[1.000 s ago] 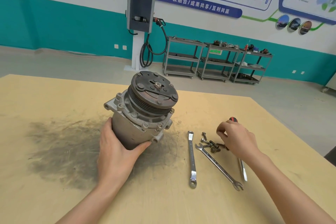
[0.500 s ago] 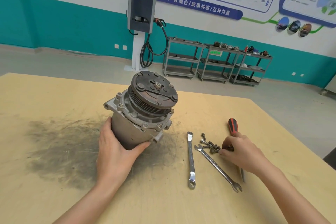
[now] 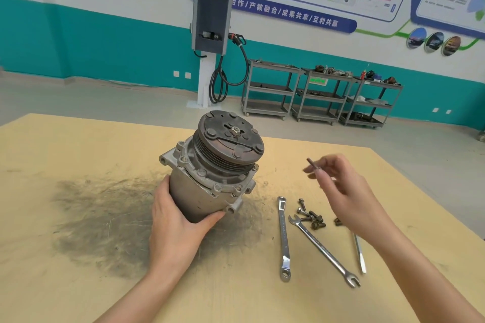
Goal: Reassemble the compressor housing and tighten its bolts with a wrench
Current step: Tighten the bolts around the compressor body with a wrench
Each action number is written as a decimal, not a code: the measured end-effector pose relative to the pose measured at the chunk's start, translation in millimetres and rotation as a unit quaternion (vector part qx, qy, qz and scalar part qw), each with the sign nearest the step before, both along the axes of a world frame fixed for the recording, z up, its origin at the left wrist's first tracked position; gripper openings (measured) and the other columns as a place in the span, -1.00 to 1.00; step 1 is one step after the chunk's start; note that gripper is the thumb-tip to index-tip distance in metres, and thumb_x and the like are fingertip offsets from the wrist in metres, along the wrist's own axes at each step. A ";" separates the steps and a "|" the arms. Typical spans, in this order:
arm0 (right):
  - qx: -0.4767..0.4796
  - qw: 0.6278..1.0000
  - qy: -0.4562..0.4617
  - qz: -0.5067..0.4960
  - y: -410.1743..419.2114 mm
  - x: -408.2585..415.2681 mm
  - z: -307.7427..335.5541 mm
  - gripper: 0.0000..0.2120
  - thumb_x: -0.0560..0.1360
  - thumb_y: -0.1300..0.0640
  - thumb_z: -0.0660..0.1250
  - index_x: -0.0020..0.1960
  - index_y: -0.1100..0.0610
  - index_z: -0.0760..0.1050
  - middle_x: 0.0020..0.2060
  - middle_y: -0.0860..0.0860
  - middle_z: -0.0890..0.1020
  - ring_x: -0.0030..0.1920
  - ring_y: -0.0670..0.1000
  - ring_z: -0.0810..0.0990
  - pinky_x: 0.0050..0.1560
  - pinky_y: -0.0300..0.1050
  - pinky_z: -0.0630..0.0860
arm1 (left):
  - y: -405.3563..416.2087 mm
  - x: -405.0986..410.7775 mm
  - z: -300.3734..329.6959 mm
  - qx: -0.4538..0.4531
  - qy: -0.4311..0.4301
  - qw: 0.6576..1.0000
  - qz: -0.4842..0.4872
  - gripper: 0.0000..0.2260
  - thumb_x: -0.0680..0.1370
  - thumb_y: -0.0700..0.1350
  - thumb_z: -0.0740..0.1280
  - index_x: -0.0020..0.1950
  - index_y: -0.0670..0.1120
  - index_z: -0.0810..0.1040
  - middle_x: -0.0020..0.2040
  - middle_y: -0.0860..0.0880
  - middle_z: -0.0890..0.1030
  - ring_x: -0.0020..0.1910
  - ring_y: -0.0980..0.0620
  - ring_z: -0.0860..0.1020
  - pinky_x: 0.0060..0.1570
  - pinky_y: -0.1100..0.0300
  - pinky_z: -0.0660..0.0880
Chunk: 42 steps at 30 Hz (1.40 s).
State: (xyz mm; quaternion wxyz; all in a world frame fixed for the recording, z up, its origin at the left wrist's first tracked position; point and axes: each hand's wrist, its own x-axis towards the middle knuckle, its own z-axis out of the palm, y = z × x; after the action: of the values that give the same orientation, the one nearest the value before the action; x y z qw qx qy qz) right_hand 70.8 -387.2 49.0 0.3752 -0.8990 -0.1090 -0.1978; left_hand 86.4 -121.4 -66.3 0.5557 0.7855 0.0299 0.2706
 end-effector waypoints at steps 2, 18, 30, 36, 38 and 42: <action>0.101 0.990 -0.042 0.084 36.6 -7.9 27.5 -0.87 0.63 0.01 0.12 0.10 -0.03 0.41 0.09 -0.19 0.61 0.16 -0.26 0.52 0.10 -0.33 0.46 | 0.7 -0.2 -0.5 0.000 0.001 1.000 -0.002 0.05 0.16 0.15 0.64 0.51 0.08 0.14 0.41 0.10 0.34 0.41 0.05 0.33 0.25 0.11 0.35; -0.097 0.995 -0.018 0.003 186.6 28.2 60.7 -0.95 0.62 0.06 -0.07 0.05 0.01 0.14 0.07 0.04 0.51 0.26 0.27 0.35 0.16 0.55 0.16 | -0.4 -4.5 6.6 -0.005 0.008 1.000 -0.007 0.06 0.15 0.13 0.66 0.51 0.04 0.15 0.42 0.10 0.34 0.41 0.07 0.32 0.31 0.03 0.40; -0.137 0.983 -0.102 0.069 164.9 41.1 60.0 -0.90 0.65 0.06 -0.05 0.05 0.05 0.19 -0.36 -0.10 0.39 -0.31 -0.03 0.36 -0.07 0.20 0.37 | 0.0 -5.7 7.8 0.013 0.021 1.000 -0.017 0.10 0.22 0.06 0.65 0.57 -0.03 0.05 0.51 0.04 0.23 0.48 0.09 0.22 0.46 0.08 0.26; -0.167 0.973 -0.109 0.112 156.0 46.1 60.7 -0.88 0.66 0.04 -0.06 0.08 0.06 0.19 -0.36 -0.06 0.44 -0.31 0.01 0.40 -0.05 0.21 0.44 | 0.4 -4.8 7.4 0.023 0.026 0.999 -0.011 0.13 0.19 0.11 0.65 0.58 -0.01 0.04 0.52 0.04 0.22 0.49 0.10 0.20 0.47 0.08 0.23; -0.169 0.971 -0.114 0.126 153.7 47.6 60.5 -0.89 0.66 0.04 -0.06 0.06 0.05 0.18 -0.38 -0.06 0.43 -0.33 -0.01 0.39 -0.12 0.14 0.40 | 0.8 -4.8 7.7 0.026 0.024 0.999 -0.013 0.12 0.18 0.12 0.65 0.56 0.02 0.05 0.50 0.06 0.24 0.47 0.12 0.21 0.46 0.10 0.24; -0.183 0.965 -0.115 0.145 148.0 51.4 61.8 -0.89 0.66 0.03 -0.05 0.05 0.05 0.19 -0.38 -0.03 0.43 -0.32 0.10 0.43 -0.20 0.03 0.31 | 1.1 -4.0 8.7 0.035 0.021 0.999 -0.015 0.09 0.16 0.12 0.66 0.53 0.01 0.10 0.43 0.06 0.29 0.43 0.09 0.27 0.43 0.03 0.31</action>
State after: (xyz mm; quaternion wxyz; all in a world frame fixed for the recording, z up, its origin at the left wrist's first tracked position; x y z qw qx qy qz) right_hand 122.2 -239.1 110.8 0.2134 -0.8982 -0.3149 -0.2202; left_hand 82.3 -120.3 -57.6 0.5312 0.8102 0.0208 0.2467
